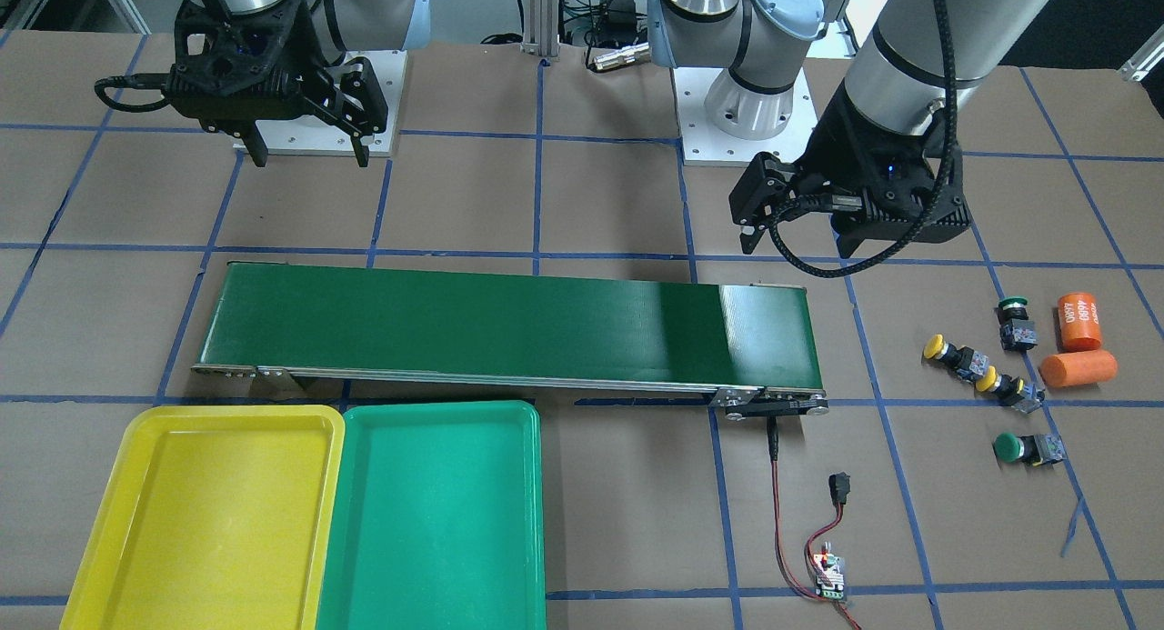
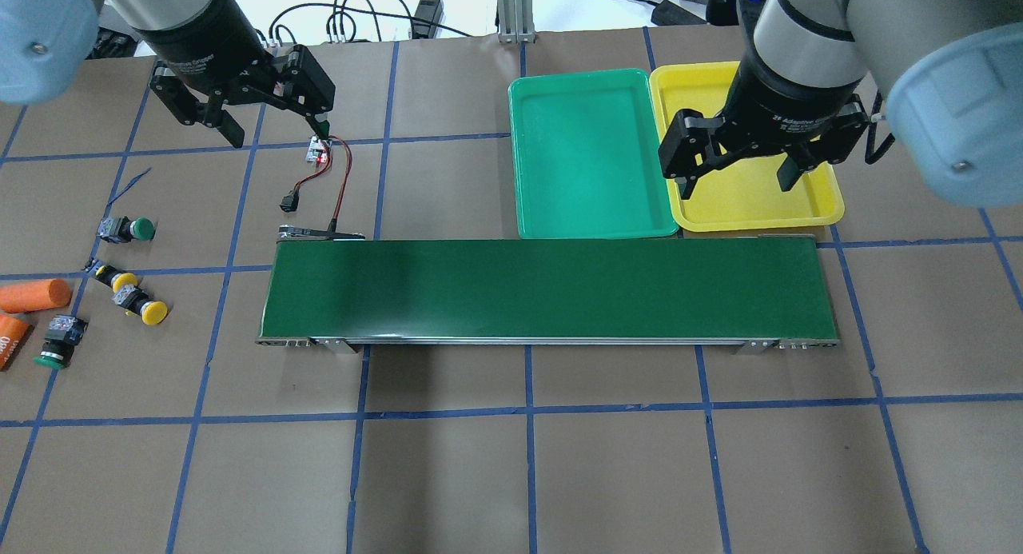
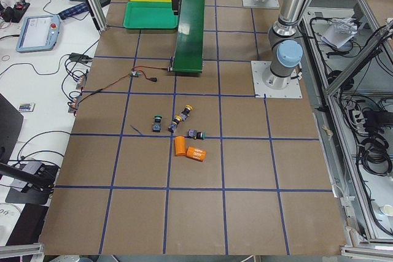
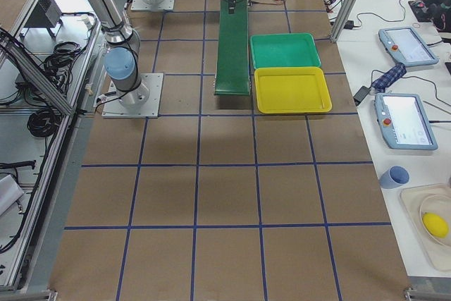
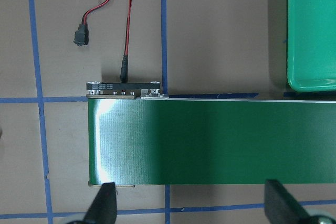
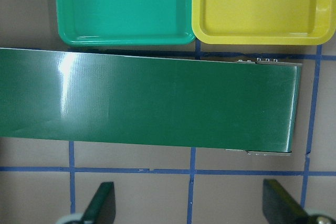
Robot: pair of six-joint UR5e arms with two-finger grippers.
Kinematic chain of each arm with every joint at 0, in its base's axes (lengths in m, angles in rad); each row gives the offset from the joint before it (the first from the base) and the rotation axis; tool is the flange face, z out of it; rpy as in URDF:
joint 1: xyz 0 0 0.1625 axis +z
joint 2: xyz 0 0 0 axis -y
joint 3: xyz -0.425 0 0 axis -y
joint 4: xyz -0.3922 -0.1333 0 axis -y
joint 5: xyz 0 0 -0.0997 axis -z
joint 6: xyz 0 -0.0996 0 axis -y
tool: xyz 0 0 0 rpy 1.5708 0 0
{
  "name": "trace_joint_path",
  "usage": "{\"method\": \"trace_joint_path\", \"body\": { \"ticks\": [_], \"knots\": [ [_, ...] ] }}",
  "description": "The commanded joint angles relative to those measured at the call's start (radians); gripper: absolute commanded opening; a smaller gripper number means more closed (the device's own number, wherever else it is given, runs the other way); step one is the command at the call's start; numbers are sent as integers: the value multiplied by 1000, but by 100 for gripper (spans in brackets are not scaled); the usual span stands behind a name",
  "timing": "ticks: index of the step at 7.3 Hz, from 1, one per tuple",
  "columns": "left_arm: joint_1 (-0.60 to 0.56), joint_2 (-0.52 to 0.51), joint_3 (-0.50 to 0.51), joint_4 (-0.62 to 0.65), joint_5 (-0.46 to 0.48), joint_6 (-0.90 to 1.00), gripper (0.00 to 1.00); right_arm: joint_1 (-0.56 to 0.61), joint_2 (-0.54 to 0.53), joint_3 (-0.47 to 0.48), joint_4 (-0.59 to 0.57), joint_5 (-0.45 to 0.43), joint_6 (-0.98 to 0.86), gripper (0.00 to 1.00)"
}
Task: Sort buttons by color to trays
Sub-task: 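Move the left gripper down to the button pile near the table edge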
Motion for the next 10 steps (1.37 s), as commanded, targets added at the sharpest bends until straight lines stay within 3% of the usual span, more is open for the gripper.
{"method": "trace_joint_path", "body": {
  "ticks": [1, 6, 8, 10],
  "knots": [
    [-2, -2, -2, -12, -4, -4, 100, 0, 0, 0, 0, 0, -2, 100],
    [3, -25, -15, -10, 3, 4, 100, 0, 0, 0, 0, 0, 0, 100],
    [138, -57, -42, 8, -4, 85, 100, 0, 0, 0, 0, 0, 0, 100],
    [314, -106, -47, 11, 3, 339, 100, 0, -2, 0, 0, 0, 0, 100]
  ]
}}
